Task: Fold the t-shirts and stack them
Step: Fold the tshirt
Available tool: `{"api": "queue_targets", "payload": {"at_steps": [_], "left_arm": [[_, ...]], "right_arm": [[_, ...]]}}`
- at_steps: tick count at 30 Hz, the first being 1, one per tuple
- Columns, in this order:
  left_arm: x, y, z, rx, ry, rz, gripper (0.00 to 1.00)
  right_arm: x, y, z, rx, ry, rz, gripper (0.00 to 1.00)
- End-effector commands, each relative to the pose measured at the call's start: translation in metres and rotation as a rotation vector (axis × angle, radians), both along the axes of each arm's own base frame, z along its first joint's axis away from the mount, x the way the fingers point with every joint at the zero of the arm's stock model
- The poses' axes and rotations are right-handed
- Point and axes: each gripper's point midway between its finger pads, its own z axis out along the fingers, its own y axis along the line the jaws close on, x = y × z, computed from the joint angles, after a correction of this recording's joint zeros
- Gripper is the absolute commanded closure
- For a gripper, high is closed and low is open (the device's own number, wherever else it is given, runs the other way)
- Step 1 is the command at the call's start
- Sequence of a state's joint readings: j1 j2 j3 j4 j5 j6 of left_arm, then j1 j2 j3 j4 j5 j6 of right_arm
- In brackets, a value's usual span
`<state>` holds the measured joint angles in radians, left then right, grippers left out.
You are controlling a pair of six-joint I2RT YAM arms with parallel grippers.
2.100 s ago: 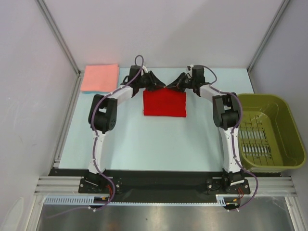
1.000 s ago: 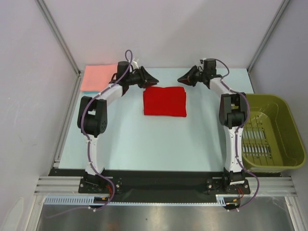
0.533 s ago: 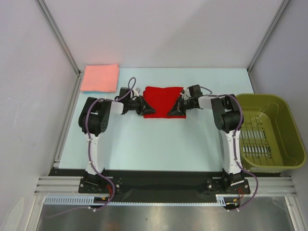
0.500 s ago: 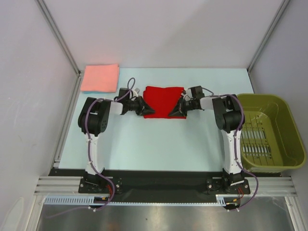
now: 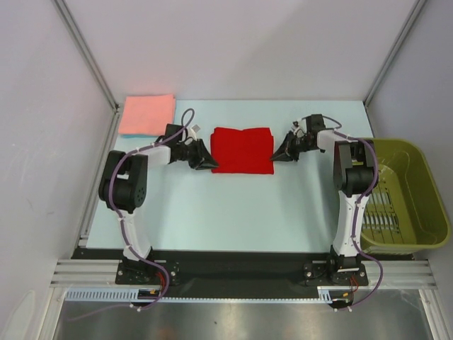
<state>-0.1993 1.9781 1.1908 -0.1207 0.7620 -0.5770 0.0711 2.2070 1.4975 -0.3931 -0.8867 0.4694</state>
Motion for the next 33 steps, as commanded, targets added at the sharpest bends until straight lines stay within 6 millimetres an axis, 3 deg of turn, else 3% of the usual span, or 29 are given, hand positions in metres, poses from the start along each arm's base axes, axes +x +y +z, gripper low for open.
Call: {"api": "queue_targets", "payload": {"at_steps": [1, 3, 4, 7, 8, 10, 11, 13, 14, 15, 16, 17, 18, 19, 21, 24, 26, 27, 28, 30, 33], "left_arm": [[-0.015, 0.013, 0.021, 0.062, -0.081, -0.044, 0.72], [-0.022, 0.02, 0.023, 0.081, -0.085, -0.017, 0.72], [-0.026, 0.025, 0.035, 0.084, -0.109, 0.008, 0.73], [-0.027, 0.044, 0.047, 0.142, -0.128, 0.104, 0.69], [-0.027, 0.051, 0.069, 0.152, -0.185, 0.139, 0.68], [-0.03, 0.067, 0.08, 0.207, -0.213, 0.218, 0.62], [-0.033, 0.073, 0.103, 0.215, -0.28, 0.252, 0.61], [-0.041, 0.088, 0.11, 0.262, -0.285, 0.325, 0.56], [-0.043, 0.094, 0.114, 0.266, -0.29, 0.352, 0.55], [-0.051, 0.1, 0.125, 0.257, -0.295, 0.391, 0.54], [-0.058, 0.105, 0.118, 0.263, -0.271, 0.421, 0.53], [-0.06, 0.116, 0.117, 0.271, -0.257, 0.469, 0.53], [-0.066, 0.12, 0.122, 0.246, -0.244, 0.515, 0.52], [-0.073, 0.128, 0.11, 0.246, -0.206, 0.551, 0.52], [-0.08, 0.131, 0.106, 0.212, -0.158, 0.608, 0.52], [-0.091, 0.128, 0.098, 0.16, -0.126, 0.64, 0.52], [-0.099, 0.131, 0.092, 0.168, -0.098, 0.662, 0.52], [-0.099, 0.133, 0.092, 0.176, -0.096, 0.676, 0.5], [-0.1, 0.134, 0.093, 0.179, -0.095, 0.681, 0.49], [-0.105, 0.136, 0.093, 0.198, -0.082, 0.685, 0.47], [-0.108, 0.14, 0.097, 0.215, -0.069, 0.705, 0.46]], "right_arm": [[0.012, -0.003, 0.065, -0.116, -0.177, 0.038, 0.88], [0.013, 0.0, 0.078, -0.169, -0.223, 0.064, 0.83], [0.013, 0.004, 0.09, -0.237, -0.276, 0.104, 0.74], [0.003, 0.018, 0.098, -0.401, -0.366, 0.203, 0.52], [0.004, 0.021, 0.108, -0.444, -0.413, 0.219, 0.46], [0.004, 0.022, 0.107, -0.561, -0.47, 0.236, 0.36], [-0.003, 0.035, 0.112, -0.595, -0.533, 0.285, 0.33], [0.002, 0.043, 0.118, -0.698, -0.646, 0.294, 0.25], [-0.011, 0.063, 0.112, -0.732, -0.71, 0.374, 0.22], [-0.014, 0.07, 0.121, -0.759, -0.786, 0.398, 0.2], [-0.006, 0.079, 0.128, -0.808, -0.888, 0.391, 0.17], [-0.021, 0.108, 0.13, -0.823, -1.012, 0.509, 0.16], [-0.029, 0.102, 0.117, -0.911, -1.053, 0.544, 0.14], [-0.024, 0.121, 0.126, -0.919, -1.182, 0.529, 0.14], [-0.044, 0.14, 0.109, -0.975, -1.317, 0.656, 0.11], [-0.053, 0.168, 0.108, -0.965, -1.435, 0.717, 0.12], [-0.062, 0.178, 0.087, -0.978, -1.484, 0.813, 0.12], [-0.057, 0.183, 0.092, -1.022, -1.553, 0.784, 0.12], [-0.064, 0.186, 0.075, -1.059, -1.581, 0.862, 0.12], [-0.06, 0.189, 0.066, -1.088, -1.576, 0.864, 0.13], [-0.058, 0.199, 0.051, -1.07, -1.56, 0.888, 0.24]]}}
